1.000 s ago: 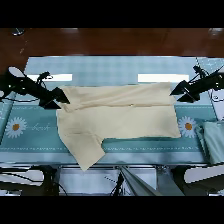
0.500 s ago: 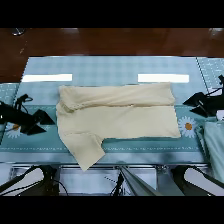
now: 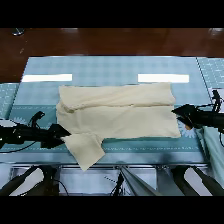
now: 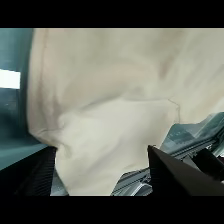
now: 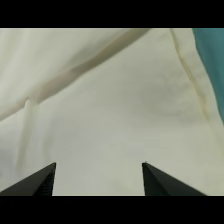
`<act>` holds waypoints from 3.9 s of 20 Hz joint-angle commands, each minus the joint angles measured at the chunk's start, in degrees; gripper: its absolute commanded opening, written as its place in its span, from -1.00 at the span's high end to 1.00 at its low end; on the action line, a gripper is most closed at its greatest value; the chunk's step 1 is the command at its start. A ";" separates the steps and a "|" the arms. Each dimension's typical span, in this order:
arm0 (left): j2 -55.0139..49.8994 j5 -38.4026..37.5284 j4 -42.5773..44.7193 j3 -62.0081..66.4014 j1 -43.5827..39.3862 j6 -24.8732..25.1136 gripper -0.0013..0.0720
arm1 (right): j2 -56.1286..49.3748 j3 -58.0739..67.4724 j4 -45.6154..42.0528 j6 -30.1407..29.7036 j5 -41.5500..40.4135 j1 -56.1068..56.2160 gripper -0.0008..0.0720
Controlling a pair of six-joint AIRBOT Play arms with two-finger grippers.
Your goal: Fold the shirts.
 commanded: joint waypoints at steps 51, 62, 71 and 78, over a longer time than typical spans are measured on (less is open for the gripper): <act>-45.90 -1.79 -6.64 72.85 -12.37 -13.81 0.89 | -45.38 48.94 0.72 11.65 -3.67 11.89 0.91; -41.03 -18.25 11.69 74.27 -0.68 -12.28 -0.95 | -46.14 54.45 -7.06 9.18 12.50 3.85 -0.72; -3.80 8.98 9.14 26.05 -1.99 0.28 -0.95 | -50.47 49.16 -5.92 6.32 6.73 6.01 -0.72; -0.57 13.20 -5.49 18.80 -15.78 2.82 -0.95 | -53.11 49.16 -2.01 5.29 5.05 13.46 -0.68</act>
